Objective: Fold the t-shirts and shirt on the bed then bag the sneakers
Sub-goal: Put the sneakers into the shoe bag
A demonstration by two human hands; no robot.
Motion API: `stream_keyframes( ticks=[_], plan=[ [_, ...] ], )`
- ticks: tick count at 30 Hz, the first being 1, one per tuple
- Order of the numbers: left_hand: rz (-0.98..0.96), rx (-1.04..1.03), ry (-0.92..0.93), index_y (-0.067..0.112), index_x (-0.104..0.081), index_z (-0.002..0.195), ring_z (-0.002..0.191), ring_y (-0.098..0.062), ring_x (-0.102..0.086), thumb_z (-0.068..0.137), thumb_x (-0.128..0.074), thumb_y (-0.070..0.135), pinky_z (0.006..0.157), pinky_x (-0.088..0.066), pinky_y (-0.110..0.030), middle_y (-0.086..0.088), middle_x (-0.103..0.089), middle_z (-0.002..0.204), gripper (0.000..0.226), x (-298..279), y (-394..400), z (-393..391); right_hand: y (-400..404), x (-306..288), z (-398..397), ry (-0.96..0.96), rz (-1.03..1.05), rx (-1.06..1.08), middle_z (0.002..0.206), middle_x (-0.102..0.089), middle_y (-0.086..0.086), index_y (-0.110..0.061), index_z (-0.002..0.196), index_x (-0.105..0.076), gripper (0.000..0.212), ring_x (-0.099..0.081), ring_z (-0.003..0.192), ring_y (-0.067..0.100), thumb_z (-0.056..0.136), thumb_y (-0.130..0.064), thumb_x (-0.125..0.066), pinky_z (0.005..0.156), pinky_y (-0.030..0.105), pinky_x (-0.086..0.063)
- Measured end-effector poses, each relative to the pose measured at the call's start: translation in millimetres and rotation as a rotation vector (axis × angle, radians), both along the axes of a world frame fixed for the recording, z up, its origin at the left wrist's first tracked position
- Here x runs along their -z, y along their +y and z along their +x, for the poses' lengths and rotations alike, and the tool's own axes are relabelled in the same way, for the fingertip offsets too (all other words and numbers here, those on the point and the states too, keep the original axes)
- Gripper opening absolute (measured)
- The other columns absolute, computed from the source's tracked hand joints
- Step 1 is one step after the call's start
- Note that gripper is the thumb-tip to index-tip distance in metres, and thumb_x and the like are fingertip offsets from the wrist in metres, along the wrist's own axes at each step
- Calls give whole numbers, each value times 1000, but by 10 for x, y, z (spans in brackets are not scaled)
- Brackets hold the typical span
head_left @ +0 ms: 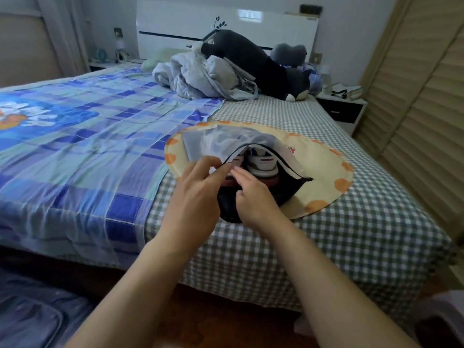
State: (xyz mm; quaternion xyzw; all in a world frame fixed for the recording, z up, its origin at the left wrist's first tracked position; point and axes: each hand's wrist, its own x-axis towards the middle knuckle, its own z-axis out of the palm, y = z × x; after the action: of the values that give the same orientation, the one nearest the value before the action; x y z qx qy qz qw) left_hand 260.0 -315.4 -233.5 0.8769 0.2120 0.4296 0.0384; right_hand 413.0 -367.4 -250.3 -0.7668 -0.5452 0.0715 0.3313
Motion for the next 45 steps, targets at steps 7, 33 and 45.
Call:
stream_keyframes(
  ticks=[7, 33, 45],
  plan=[
    [-40, -43, -49, 9, -62, 101, 92, -31, -51, 74, -48, -13, 72, -45, -45, -6, -57, 102, 38, 33, 63, -118, -283, -173, -11, -20, 341, 368, 92, -70, -6, -22, 95, -70, 21, -63, 87, 16, 92, -13, -51, 77, 29, -48],
    [-296, 31, 617, 11, -25, 160, 156, -24, -13, 96, -44, 11, 127, -15, -36, -2, -20, 168, 67, 41, -336, 1009, -1100, -271, 699, 1246, 309, 397, 73, -62, 7, -5, 93, -65, 7, -56, 51, 8, 94, 2, -64, 43, 18, -49],
    [-1815, 150, -144, 16, -64, 71, 51, -11, -42, 99, -59, 33, 43, -37, -22, 4, -51, 58, 34, -74, -1278, 1085, -1154, -294, 692, 1460, 76, 363, 60, -54, 3, -6, 79, -61, 21, -50, 51, 9, 98, -15, -64, 36, 18, -46]
  ],
)
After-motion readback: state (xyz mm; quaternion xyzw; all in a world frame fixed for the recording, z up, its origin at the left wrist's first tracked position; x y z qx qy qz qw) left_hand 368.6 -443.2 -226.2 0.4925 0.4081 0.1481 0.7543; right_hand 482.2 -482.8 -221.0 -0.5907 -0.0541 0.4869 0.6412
